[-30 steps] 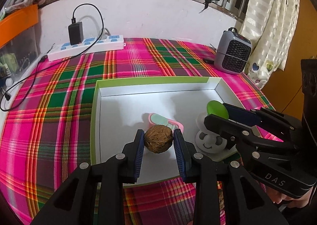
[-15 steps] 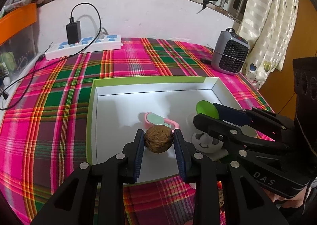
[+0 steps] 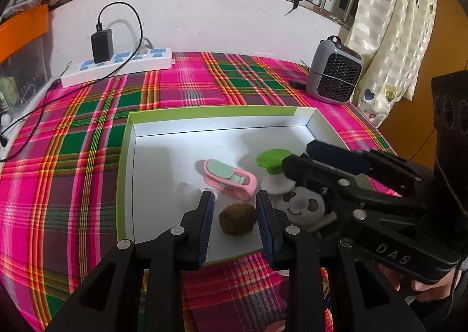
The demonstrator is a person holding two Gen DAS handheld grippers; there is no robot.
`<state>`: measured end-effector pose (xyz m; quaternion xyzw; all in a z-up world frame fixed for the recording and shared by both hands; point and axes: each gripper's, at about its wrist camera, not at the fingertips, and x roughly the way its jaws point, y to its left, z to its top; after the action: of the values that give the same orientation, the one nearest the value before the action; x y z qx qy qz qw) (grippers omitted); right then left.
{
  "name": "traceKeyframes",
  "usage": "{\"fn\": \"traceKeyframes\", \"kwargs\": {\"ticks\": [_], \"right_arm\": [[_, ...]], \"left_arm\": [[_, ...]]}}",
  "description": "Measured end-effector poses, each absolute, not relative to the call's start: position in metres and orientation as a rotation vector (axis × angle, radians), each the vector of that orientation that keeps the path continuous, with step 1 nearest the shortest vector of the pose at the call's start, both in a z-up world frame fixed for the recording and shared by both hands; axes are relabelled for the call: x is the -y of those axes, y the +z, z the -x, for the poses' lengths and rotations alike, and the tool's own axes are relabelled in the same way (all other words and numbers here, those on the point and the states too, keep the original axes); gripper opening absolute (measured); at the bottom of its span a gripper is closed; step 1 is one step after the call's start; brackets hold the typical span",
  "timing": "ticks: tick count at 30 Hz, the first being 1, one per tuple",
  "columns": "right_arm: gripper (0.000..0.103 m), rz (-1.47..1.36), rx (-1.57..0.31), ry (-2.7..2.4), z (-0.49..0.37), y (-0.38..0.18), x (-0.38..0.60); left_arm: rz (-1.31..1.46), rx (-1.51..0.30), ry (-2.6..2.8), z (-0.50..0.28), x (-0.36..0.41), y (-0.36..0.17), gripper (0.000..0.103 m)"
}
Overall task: Organize objects
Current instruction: 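Carry walnut and green-capped item into the green-rimmed box and open both tools, then withdraw both tools from the box toward the pink hook and blue cord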
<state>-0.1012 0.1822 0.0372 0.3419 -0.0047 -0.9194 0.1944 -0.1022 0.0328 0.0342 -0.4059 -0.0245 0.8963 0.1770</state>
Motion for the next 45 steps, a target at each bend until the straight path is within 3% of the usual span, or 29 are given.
{"fn": "traceKeyframes", "kwargs": {"ticks": [3,26,45], "right_arm": [[0.049,-0.952,0.037,-2.583,0.100,0.040,-0.187],[0.049,-0.956,0.050,-2.616,0.048,0.053,-0.201],[0.049,-1.046,0.090,-2.533,-0.022,0.036,-0.213]], "left_arm": [[1.152,0.074,2.542,0.103,-0.031,0.033,0.028],[1.083,0.106,2.566,0.064,-0.030,0.053,0.028],[1.154,0.177,2.528,-0.003,-0.017,0.031,0.028]]}}
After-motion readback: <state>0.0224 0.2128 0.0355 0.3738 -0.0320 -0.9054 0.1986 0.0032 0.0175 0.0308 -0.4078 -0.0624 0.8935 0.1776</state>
